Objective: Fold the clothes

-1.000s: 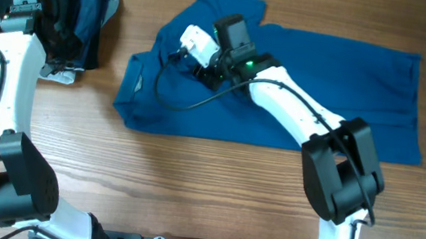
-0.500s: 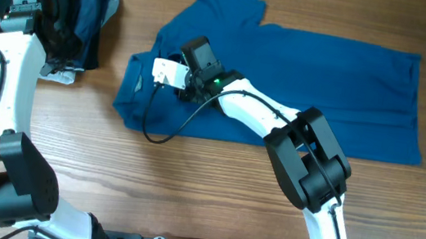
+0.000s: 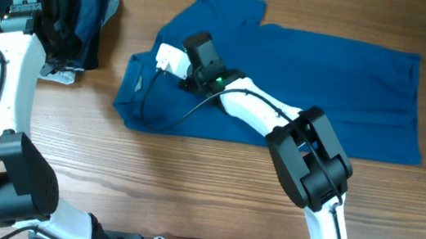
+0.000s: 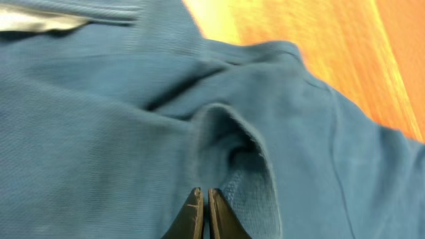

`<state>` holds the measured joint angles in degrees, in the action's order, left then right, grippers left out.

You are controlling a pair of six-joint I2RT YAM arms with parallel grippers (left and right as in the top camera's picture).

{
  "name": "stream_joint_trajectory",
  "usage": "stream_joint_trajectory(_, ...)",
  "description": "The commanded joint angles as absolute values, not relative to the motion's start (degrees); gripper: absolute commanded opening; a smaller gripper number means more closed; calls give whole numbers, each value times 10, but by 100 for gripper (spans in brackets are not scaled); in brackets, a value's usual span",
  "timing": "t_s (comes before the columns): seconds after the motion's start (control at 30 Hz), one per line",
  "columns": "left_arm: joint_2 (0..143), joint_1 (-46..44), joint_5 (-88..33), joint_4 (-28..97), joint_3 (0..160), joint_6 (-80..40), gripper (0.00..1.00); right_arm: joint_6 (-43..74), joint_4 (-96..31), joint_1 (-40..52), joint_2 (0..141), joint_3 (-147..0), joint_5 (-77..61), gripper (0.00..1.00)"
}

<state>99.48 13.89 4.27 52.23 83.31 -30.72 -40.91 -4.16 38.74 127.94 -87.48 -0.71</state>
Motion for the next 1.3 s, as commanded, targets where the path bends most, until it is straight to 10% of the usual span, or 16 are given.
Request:
stream_joint_trajectory(0.0, 1000, 140, 28, 521, 837, -309, 37, -307, -24, 344, 1289, -877, -1, 4)
stream_joint_trajectory(0.33, 1000, 140, 28, 523, 837, -309, 37, -219, -52, 306, 1259, -917, -87, 8)
stream_joint_trajectory(0.37, 1000, 140, 28, 523, 837, -309, 37, -220, -110, 306, 1240, -942, -87, 23)
stream_joint_trajectory(0.4, 1000, 140, 28, 523, 837, -309, 37, -222, -166, 306, 1226, -964, -87, 68)
stream_joint_trajectory(0.43, 1000, 140, 28, 523, 837, -309, 38, -232, -234, 304, 1215, -985, -87, 86)
stream_joint_trajectory(0.6, 1000, 140, 28, 523, 837, -309, 38, -240, -280, 281, 1231, -979, -112, 62)
stream_joint_trajectory(1.27, 1000, 140, 28, 525, 837, -309, 38, -176, -213, 268, 1262, -979, -192, 52)
